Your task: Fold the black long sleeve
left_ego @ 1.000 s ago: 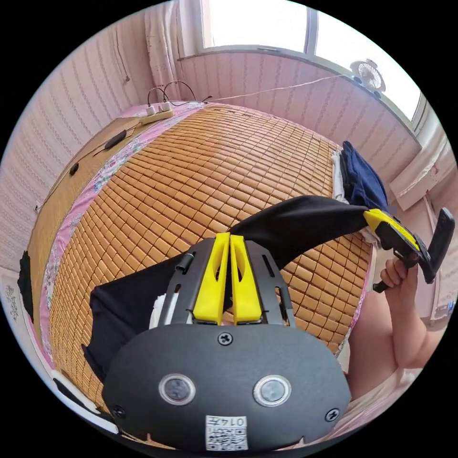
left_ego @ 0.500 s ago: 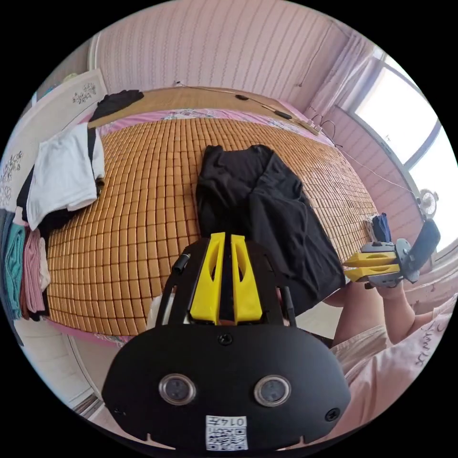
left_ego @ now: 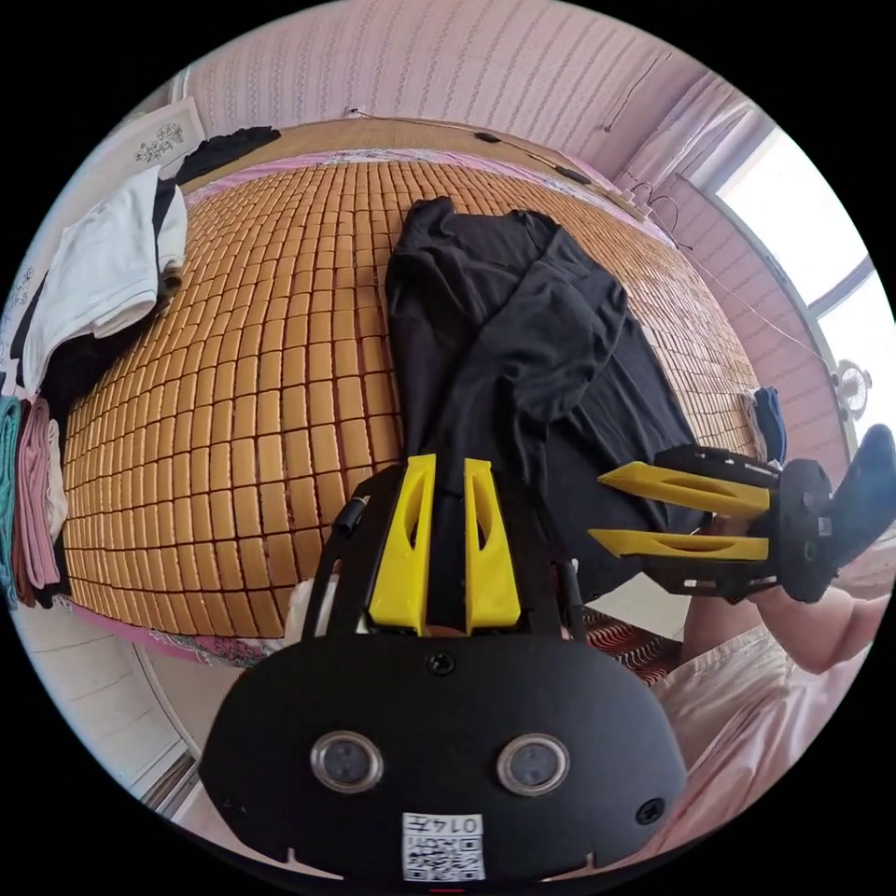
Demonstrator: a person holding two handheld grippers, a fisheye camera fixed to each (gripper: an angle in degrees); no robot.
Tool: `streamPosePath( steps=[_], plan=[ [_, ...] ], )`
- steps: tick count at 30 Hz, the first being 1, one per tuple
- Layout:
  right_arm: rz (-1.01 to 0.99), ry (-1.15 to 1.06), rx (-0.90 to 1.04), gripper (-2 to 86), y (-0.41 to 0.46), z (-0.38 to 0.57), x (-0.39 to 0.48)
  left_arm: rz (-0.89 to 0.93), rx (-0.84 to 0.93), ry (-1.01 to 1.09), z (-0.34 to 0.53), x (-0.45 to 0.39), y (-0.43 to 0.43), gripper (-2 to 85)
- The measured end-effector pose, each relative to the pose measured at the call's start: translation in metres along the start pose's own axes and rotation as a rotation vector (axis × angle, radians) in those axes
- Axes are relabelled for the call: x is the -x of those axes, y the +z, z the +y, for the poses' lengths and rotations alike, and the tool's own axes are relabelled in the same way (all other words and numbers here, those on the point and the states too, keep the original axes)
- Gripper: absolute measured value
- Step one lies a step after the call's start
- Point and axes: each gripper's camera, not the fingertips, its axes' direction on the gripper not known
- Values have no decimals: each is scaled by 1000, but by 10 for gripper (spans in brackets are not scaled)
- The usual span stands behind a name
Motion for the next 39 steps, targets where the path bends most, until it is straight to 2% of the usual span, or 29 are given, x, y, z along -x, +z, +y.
streamPosePath(
  steps=[3,4,6,10,13,17,19,21,24,30,36,39],
  plan=[
    [-7,18,101,47,34,-25,-1,2,25,50,-2,7,4,10],
    [0,40,71,8,30,-31,-5,-1,22,55,-3,11,1,2],
    [-27,49,93,-3,24,-41,-9,2,29,65,-3,17,-4,-5],
    [-68,19,15,-8,-16,-53,-6,50,-21,118,5,26,-37,-9],
    [-80,1,-1,-7,-26,-61,-2,101,-26,113,10,37,-48,-10],
    [15,-9,-27,9,-7,-77,0,109,-18,59,6,58,-38,-10],
    [26,-25,50,63,21,-94,-1,121,4,34,0,70,-29,-10],
    [56,-27,120,68,42,-104,-4,112,18,33,-3,76,-23,-10],
    [18,19,143,25,42,-116,-16,105,52,46,-5,84,-16,-10],
    [41,-60,145,10,-13,-130,-9,161,5,109,5,86,-46,-10],
    [-8,-66,308,35,24,-133,-22,118,94,92,8,99,-16,-9],
    [-75,-63,264,65,8,-130,-40,139,100,81,8,108,-19,-7]
  ],
)
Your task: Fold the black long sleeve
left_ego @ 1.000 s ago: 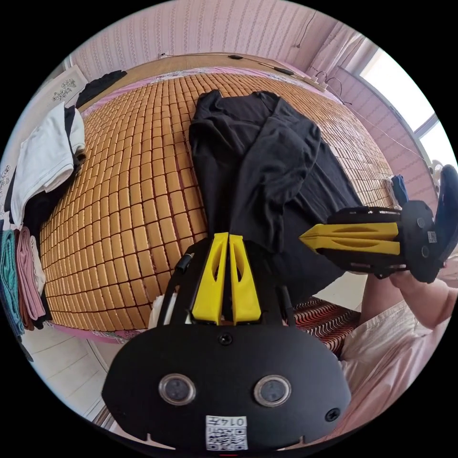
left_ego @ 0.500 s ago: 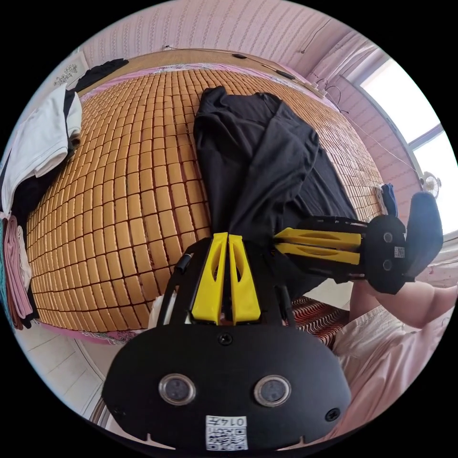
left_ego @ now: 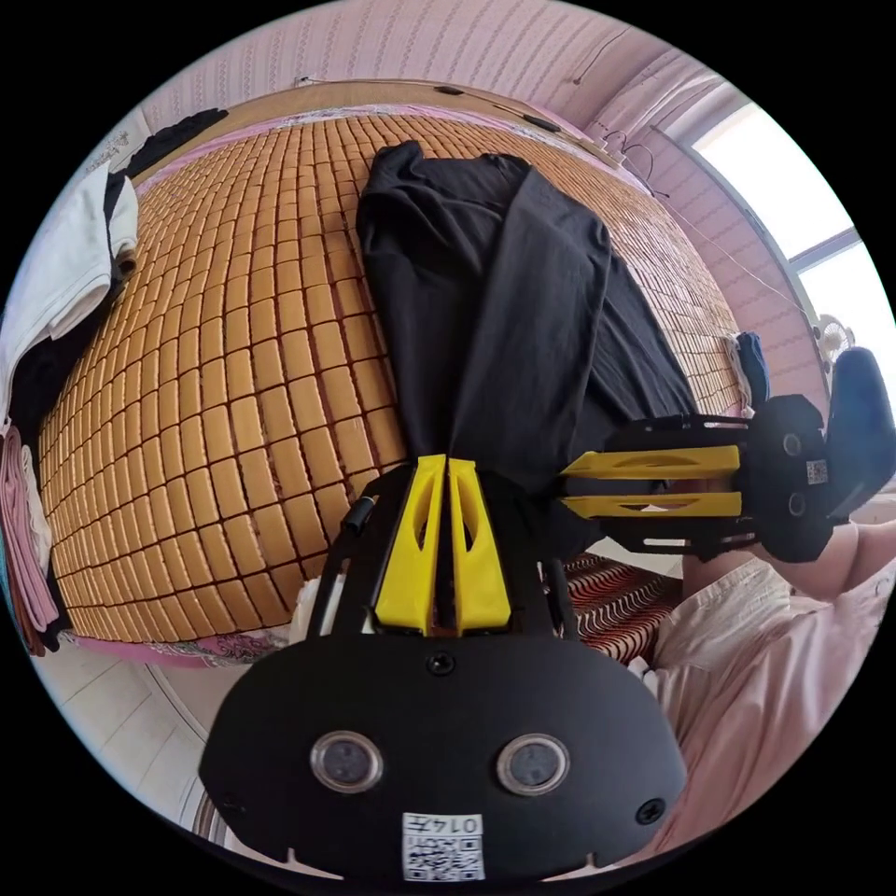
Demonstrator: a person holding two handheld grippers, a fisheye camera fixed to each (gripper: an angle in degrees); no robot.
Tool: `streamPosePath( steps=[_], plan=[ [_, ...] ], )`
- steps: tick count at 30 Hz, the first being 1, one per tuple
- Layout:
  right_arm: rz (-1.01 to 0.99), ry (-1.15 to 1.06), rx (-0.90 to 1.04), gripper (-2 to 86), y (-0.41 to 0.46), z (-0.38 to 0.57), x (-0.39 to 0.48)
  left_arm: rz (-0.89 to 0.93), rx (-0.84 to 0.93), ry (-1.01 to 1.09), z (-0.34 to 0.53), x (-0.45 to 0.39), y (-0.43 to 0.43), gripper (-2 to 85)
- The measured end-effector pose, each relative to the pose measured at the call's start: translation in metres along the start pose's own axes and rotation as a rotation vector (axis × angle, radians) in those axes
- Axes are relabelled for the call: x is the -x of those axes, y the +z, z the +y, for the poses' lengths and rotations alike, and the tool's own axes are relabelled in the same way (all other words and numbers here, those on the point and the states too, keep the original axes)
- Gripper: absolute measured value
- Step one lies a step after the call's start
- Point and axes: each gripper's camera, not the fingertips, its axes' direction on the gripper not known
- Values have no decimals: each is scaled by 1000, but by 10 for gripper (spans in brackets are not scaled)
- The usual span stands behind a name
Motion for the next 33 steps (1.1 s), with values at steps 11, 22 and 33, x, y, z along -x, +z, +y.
streamPosePath(
  steps=[11,22,33],
  plan=[
    [150,344,-221,114,-83,45,-236,-72,-253,51,-111,56,-69,-7],
    [90,652,-257,122,-66,26,-413,-9,-157,16,-277,70,10,83],
    [-2,727,-384,-3,-97,63,-453,-18,-256,-157,-269,108,0,-5]
  ],
)
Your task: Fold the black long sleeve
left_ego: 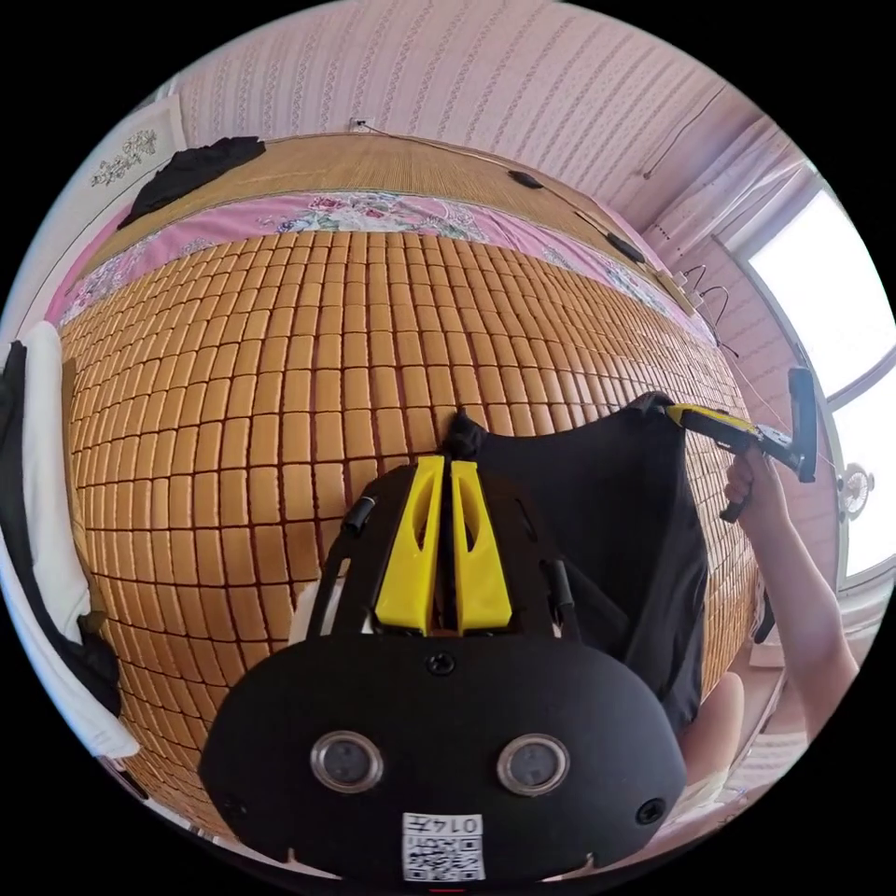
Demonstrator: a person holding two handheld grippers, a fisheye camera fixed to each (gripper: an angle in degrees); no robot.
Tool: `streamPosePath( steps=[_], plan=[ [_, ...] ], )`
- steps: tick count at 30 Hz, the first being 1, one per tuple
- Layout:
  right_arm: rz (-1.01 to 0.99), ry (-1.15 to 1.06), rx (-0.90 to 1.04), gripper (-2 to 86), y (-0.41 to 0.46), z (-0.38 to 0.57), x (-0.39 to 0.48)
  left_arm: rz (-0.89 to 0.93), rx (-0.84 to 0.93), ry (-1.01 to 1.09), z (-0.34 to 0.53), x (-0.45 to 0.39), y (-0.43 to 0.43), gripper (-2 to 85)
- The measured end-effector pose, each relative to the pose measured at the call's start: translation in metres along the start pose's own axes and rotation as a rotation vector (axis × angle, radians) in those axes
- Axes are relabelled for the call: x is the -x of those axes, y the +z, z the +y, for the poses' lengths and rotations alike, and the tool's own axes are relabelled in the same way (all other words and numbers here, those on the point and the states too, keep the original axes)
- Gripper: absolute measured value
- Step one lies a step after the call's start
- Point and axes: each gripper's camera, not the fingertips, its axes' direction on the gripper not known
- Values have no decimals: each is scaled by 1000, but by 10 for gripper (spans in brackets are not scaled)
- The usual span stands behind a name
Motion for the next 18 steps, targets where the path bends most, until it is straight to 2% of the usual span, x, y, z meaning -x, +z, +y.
streamPosePath(
  steps=[5,8,11,14,18],
  plan=[
    [38,-1,-77,-6,-42,-1,-2,60,-113,-10,2,-10,-35,-9],
    [43,-33,-157,-6,-81,7,7,78,-187,68,11,-28,-72,-9],
    [-56,-90,-246,-6,-126,35,18,116,-243,184,40,-45,-115,-9],
    [-115,-199,-285,-6,-169,86,36,172,-258,279,96,-54,-156,-9],
    [-160,-272,-219,-5,-199,180,55,304,-177,307,208,-55,-182,-10]
  ],
)
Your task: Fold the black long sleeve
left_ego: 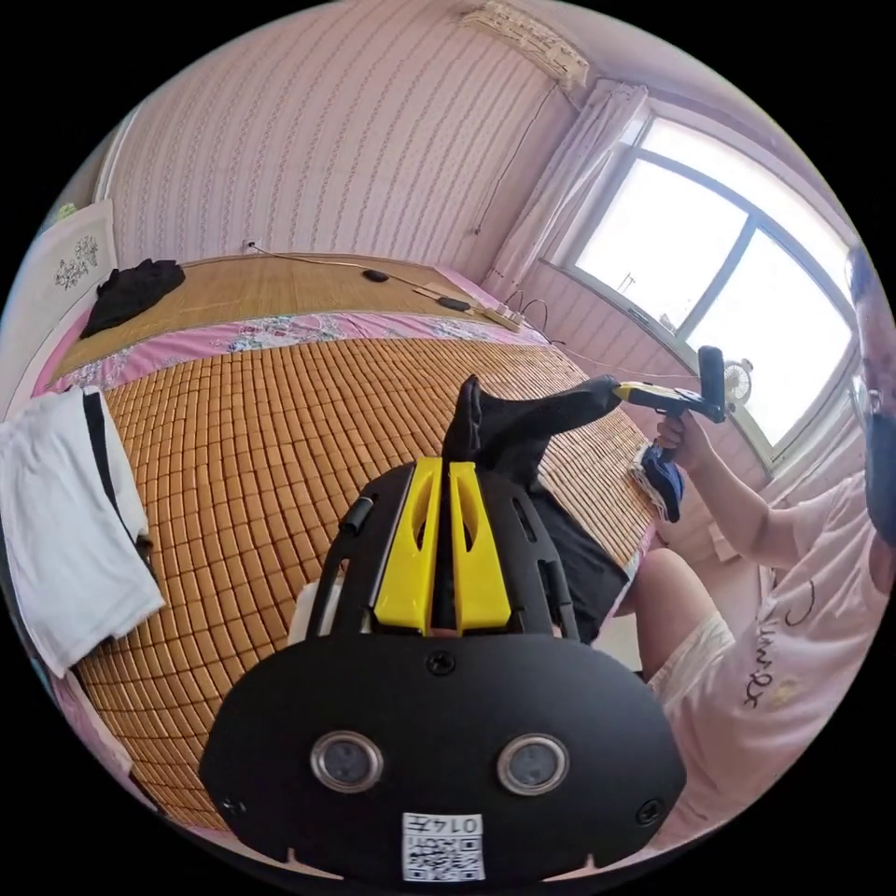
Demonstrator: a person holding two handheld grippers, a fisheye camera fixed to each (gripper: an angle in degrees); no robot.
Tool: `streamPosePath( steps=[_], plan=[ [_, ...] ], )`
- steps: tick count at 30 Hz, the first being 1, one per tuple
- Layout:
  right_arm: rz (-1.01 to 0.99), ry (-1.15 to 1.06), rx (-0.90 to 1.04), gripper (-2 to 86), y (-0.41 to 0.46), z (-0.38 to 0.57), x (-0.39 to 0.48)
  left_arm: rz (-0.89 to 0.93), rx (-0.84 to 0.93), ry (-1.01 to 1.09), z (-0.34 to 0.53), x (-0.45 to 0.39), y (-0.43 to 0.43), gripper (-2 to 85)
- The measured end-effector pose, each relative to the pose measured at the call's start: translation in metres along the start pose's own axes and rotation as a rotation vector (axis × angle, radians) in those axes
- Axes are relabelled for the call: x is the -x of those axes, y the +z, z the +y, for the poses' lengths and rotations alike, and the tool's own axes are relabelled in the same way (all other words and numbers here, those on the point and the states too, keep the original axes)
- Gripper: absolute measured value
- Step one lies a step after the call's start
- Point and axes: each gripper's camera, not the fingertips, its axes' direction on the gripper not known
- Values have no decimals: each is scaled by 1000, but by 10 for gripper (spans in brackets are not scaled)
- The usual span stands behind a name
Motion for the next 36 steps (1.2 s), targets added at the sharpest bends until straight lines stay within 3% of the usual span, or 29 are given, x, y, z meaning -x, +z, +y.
streamPosePath(
  steps=[4,7,11,16,20,27,30,33,36],
  plan=[
    [-109,140,224,-5,26,91,24,48,139,-130,106,-35,25,-10],
    [-66,236,411,-4,64,139,38,8,279,-160,147,-54,60,-10],
    [17,204,456,0,76,147,58,-53,364,-119,151,-71,77,-9],
    [88,126,571,31,84,142,77,-166,499,-17,150,-97,84,0],
    [145,80,560,34,79,126,88,-229,480,27,144,-117,68,4],
    [141,-262,495,-2,151,19,150,-108,417,219,108,-190,138,-9],
    [193,-355,571,-4,208,-19,167,-94,435,258,102,-212,185,-10],
    [260,-393,796,-5,270,-27,167,-125,532,281,107,-221,223,-9],
    [263,-477,883,-6,286,-35,174,-105,518,291,114,-224,234,-9]
  ],
)
